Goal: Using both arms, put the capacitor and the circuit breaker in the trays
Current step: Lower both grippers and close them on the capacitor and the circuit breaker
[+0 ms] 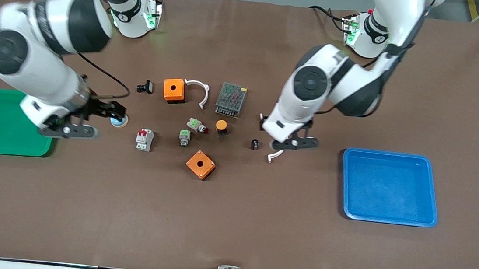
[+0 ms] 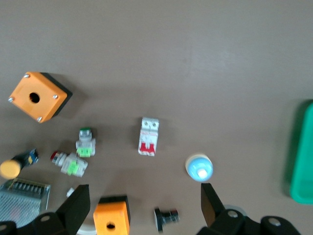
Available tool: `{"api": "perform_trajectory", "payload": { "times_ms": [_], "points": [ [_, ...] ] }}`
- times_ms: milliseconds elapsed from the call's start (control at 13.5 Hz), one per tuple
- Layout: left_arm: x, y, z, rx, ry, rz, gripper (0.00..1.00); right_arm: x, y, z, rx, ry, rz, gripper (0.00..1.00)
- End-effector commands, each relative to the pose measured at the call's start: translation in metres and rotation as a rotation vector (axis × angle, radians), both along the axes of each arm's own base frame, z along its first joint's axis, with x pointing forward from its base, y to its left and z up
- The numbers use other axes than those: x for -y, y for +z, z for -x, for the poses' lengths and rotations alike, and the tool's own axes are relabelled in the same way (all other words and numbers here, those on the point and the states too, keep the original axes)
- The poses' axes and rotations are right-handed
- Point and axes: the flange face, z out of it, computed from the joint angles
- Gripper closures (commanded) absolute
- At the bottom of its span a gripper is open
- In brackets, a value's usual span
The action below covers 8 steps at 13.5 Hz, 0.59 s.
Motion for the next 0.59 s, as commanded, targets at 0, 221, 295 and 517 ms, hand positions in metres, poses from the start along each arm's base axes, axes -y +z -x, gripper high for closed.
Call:
{"api": "perform_trajectory", "payload": {
  "times_ms": [0, 221, 295, 517],
  "points": [
    [0.031, -0.055, 0.007, 0.010, 0.081, -0.006, 0.01, 0.011, -0.063, 0.008, 0.017, -0.032, -0.009, 0.00],
    [0.041, -0.097, 0.006, 0.020, 0.144, 0.020, 0.18, 0.011, -0.106, 0.007, -0.012, -0.045, 0.004, 0.00],
    [0.042, -0.104, 0.006, 0.020, 0.149, 0.024, 0.20, 0.010, -0.117, 0.006, -0.026, -0.065, 0.011, 0.00],
    [0.042, -0.122, 0.007, 0.012, 0.141, 0.011, 0.27, 0.010, -0.137, 0.007, -0.038, -0.100, 0.020, 0.00]
  ]
}}
